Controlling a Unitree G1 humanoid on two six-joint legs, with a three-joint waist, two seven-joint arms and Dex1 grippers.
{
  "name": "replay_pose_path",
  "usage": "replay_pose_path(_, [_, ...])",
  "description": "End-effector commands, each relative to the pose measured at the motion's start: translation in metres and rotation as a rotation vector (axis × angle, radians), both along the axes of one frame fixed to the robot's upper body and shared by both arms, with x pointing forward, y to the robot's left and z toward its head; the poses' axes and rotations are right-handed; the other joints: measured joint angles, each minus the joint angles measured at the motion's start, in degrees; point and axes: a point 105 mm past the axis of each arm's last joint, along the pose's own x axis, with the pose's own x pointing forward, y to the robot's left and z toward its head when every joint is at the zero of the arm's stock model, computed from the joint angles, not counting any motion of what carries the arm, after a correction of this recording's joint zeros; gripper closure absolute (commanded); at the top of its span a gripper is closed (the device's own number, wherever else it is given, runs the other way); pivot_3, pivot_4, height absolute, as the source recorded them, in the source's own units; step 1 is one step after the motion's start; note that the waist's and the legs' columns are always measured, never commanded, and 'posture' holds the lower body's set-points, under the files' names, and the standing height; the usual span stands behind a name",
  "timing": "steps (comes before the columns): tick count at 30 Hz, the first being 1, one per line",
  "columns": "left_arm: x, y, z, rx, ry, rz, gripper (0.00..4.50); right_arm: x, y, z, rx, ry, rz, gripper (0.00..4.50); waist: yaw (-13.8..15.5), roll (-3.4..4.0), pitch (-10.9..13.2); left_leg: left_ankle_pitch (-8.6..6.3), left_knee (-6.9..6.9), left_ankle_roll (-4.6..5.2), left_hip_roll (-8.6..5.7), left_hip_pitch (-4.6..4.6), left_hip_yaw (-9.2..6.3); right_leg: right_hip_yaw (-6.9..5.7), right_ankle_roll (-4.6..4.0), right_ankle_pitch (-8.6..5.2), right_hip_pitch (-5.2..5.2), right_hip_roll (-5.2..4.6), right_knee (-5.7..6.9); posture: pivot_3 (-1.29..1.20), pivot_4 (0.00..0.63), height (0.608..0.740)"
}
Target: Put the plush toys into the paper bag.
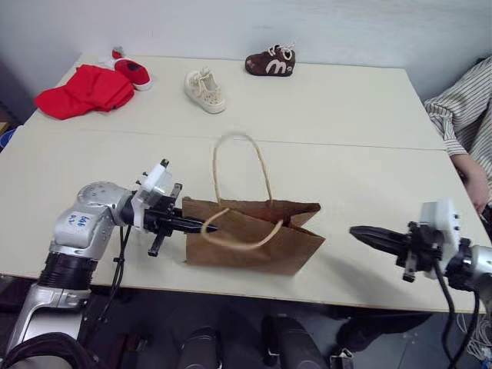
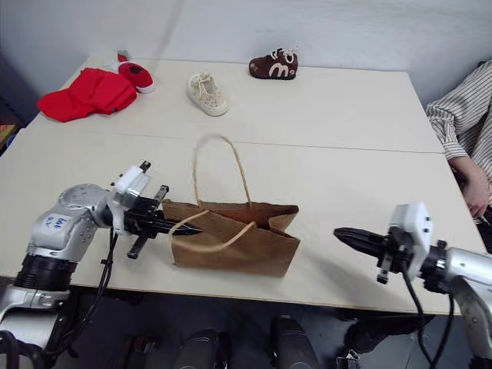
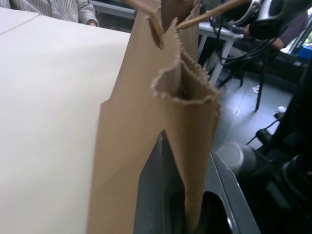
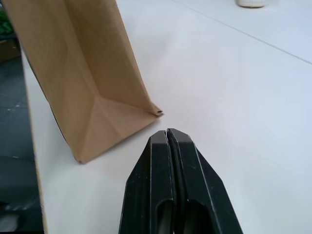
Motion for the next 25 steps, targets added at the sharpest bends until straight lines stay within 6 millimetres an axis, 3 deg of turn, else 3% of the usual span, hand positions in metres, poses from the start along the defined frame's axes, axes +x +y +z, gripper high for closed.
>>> replay_pose_path(1, [-0.001,0.002,0.002,0.043,-0.043,-0.045,4.47,-0.001,0.002,0.004,0.014,-0.065,0.004,4.5,-0.1,0.0,0.0,0.0,-0.03,0.0,0.01,0.04,0.0,0.01,0.0,0.0,0.05,0.0,-0.02,0.0,0.15,0.74])
replay_pose_path(2, [0.0,0.003,0.003,0.05,-0.038,-0.03,4.47,-0.002,0.004,0.002,0.026,-0.058,0.01,4.5,-0.14,0.01,0.0,0.0,-0.05,0.0,0.02,0.1,0.01,0.02,0.0,0.0,0.1,0.0,-0.02,0.0,0.15,0.74])
replay_pose_path(4, [0.004,0.005,0.009,0.036,-0.077,0.034,4.06,-0.006,0.008,0.002,0.062,-0.045,0.029,4.5,-0.11,0.01,0.0,0.0,-0.07,0.0,0.05,0.15,0.02,0.03,0.0,0.0,0.15,-0.01,-0.02,0.0,0.15,0.74])
replay_pose_path(7, [0.007,0.02,0.015,0.043,-0.113,0.15,3.24,-0.01,0.014,0.003,0.068,-0.027,0.071,3.83,-0.19,0.02,0.01,0.0,-0.06,0.0,0.05,0.18,0.01,0.03,0.0,0.0,0.19,-0.07,0.0,0.0,0.15,0.74])
replay_pose_path(12, [0.0,0.065,0.02,0.09,-0.117,0.322,1.65,-0.007,0.009,0.009,0.027,-0.106,0.081,2.1,-0.4,0.04,0.02,-0.02,-0.13,-0.01,0.1,0.32,0.02,0.04,-0.01,-0.01,0.26,-0.07,0.0,0.0,0.15,0.74])
replay_pose_path(16, [-0.014,0.103,0.013,0.157,-0.112,0.463,0.37,0.001,-0.002,0.012,-0.059,-0.12,0.122,0.72,-0.29,0.1,0.05,-0.05,-0.15,0.03,0.08,0.38,0.07,0.05,-0.02,-0.02,0.3,-0.12,-0.03,0.0,0.15,0.74])
replay_pose_path(18, [-0.014,0.119,0.012,0.179,-0.167,0.567,0.36,0.003,-0.01,0.013,-0.13,-0.117,0.152,0.04,-0.09,0.1,0.05,-0.08,-0.15,0.07,0.08,0.4,0.06,0.03,-0.03,-0.02,0.34,-0.17,-0.05,0.0,0.15,0.74])
replay_pose_path(21, [-0.015,0.137,0.008,0.201,-0.189,0.669,0.36,0.008,-0.02,0.016,-0.178,-0.107,0.175,0.01,0.41,0.08,0.05,-0.11,-0.11,0.14,0.05,0.4,0.03,0.0,-0.03,-0.02,0.37,-0.23,-0.06,0.0,0.15,0.74])
replay_pose_path(25, [-0.02,0.138,0.006,0.189,-0.209,0.687,0.36,0.015,-0.026,0.012,-0.175,-0.091,0.168,0.01,0.56,0.08,0.05,-0.13,-0.12,0.15,0.06,0.42,0.06,0.0,-0.03,-0.02,0.39,-0.23,-0.07,0.0,0.15,0.74])
